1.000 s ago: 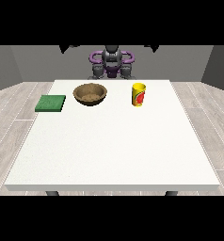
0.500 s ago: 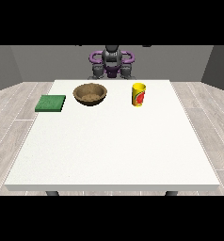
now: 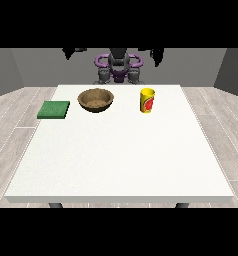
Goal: Pick the cup and pour the ball into the bowl, then pick the bowl and place it on the pad
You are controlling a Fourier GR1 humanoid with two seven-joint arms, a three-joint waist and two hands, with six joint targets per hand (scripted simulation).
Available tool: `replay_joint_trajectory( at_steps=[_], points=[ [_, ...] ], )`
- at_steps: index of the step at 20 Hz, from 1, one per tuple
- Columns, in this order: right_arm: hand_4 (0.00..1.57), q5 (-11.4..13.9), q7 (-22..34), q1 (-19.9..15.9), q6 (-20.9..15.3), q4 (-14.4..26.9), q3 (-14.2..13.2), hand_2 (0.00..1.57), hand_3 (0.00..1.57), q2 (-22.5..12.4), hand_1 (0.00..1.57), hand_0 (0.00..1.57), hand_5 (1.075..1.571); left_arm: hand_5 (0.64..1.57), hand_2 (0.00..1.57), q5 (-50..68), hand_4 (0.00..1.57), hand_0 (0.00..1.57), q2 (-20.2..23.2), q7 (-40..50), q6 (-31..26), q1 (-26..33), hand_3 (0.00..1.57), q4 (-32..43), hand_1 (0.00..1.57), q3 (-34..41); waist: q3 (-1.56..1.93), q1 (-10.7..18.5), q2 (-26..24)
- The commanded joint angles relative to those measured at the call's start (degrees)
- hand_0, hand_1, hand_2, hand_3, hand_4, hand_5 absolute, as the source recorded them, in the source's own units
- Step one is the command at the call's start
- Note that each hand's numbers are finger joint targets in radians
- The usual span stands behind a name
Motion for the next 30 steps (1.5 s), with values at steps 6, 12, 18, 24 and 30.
replay_joint_trajectory(
  at_steps=[6, 12, 18, 24, 30],
  points=[
    [0.68, -6.7, -8.1, -1.9, 8.1, 4.3, -6.1, 0.0, 0.0, -5.0, 0.0, 0.0, 1.547, 1.484, 0.0, -2.1, 0.41, 0.0, 1.4, -19.4, -0.9, -3.7, 0.0, 17.5, 0.0, 4.9, 0.0, -3.4, 9.3],
    [0.67, -5.2, -13.0, 0.9, 8.9, 9.7, -7.1, 0.0, 0.0, -4.7, 0.0, 0.0, 1.559, 1.451, 0.0, -0.6, 0.0, 0.0, 3.8, -27.6, -6.1, -4.4, 0.0, 30.8, 0.0, 6.8, 0.0, -1.6, 7.4],
    [0.67, -7.6, -13.7, -2.6, 9.7, 13.8, -10.4, 0.0, 0.0, -6.6, 0.0, 0.0, 1.562, 1.432, 0.0, -0.2, 0.16, 0.0, 3.0, -32.5, -5.8, -11.9, 0.0, 43.6, 0.0, 8.3, -0.01, -2.2, 7.1],
    [0.67, -8.8, -16.9, -3.0, 13.0, 18.2, -13.2, 0.0, 0.0, -9.5, 0.0, 0.0, 1.563, 1.435, 0.0, -0.3, 0.21, 0.0, 3.8, -41.2, -6.7, -12.7, 0.0, 52.9, 0.0, 10.0, -0.01, -2.0, 8.4],
    [0.66, -13.6, -10.5, -6.1, 14.5, 13.5, -14.6, 0.0, 0.0, -12.7, 0.0, 0.0, 1.569, 1.538, 1.32, -3.5, 1.24, 0.92, 4.7, -46.0, 0.0, -15.6, 1.38, 60.4, 0.92, 11.4, -0.04, -5.8, 10.7]
  ],
)
